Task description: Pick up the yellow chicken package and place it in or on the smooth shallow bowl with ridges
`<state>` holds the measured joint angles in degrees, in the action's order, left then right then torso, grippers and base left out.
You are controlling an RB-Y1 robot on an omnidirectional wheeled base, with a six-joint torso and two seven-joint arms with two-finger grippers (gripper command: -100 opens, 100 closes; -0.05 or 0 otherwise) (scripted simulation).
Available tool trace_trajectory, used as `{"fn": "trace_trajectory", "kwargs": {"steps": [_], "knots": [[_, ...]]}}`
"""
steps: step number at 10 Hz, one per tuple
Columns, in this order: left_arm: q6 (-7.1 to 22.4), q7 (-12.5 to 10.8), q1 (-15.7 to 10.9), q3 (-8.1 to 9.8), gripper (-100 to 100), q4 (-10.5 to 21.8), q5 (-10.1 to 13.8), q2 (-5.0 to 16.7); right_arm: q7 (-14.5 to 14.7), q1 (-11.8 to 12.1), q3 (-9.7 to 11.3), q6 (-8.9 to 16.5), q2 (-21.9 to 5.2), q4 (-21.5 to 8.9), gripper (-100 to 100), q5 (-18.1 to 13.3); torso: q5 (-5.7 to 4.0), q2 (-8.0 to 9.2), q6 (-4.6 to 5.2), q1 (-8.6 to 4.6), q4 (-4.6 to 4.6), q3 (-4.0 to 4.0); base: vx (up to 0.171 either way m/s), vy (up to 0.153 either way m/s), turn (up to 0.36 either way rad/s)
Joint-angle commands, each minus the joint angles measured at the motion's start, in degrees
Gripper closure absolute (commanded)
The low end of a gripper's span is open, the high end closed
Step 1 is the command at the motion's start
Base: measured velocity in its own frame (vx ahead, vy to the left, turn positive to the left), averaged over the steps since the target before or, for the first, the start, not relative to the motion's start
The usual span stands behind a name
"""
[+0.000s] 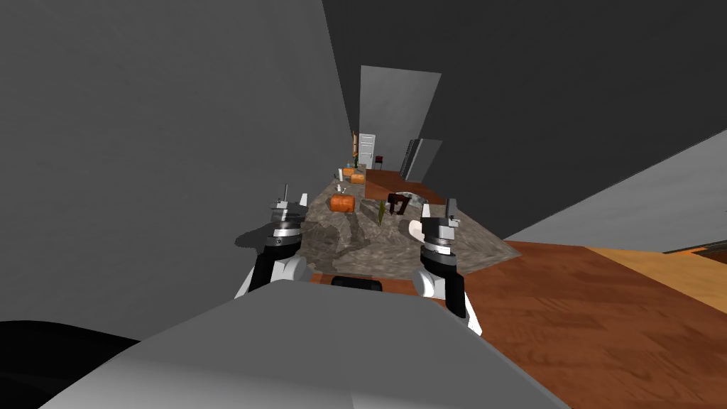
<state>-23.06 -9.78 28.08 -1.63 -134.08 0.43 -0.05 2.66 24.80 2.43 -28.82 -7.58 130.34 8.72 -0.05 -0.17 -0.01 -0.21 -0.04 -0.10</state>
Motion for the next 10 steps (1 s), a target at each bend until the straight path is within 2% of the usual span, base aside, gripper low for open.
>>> {"fn": "trace_trajectory", "kwargs": {"steps": [1, 8, 9, 10], "knots": [[0.0, 0.0, 0.0, 0.00, 0, 0.0, 0.0, 0.0, -2.3, -1.2, 1.1, 0.5, -0.8, -1.4, -100, 1.1, 0.00, 0.00, 0.00, 0.00, 0.00, 0.00, 0.031, -0.045, 0.041], [0.0, 0.0, 0.0, 0.00, 0, 0.0, 0.0, 0.0, -13.4, -8.2, 6.5, 1.1, -2.9, -11.3, -100, 7.8, 0.02, 0.03, 0.00, 0.10, 0.01, 0.02, 0.027, -0.034, 0.057], [0.0, 0.0, 0.0, 0.00, 0, 0.0, 0.0, 0.0, -13.7, -8.2, 6.5, 1.1, -2.9, -11.4, -100, 7.8, 0.02, 0.05, 0.01, 0.10, 0.01, 0.02, 0.015, -0.021, 0.014], [0.0, 0.0, 0.0, 0.00, 0, 0.0, 0.0, 0.0, -15.5, -9.2, 7.3, 1.3, -3.1, -13.0, -100, 9.0, 0.03, 0.08, 0.02, 0.14, 0.01, 0.04, 0.012, -0.013, 0.024]]}}
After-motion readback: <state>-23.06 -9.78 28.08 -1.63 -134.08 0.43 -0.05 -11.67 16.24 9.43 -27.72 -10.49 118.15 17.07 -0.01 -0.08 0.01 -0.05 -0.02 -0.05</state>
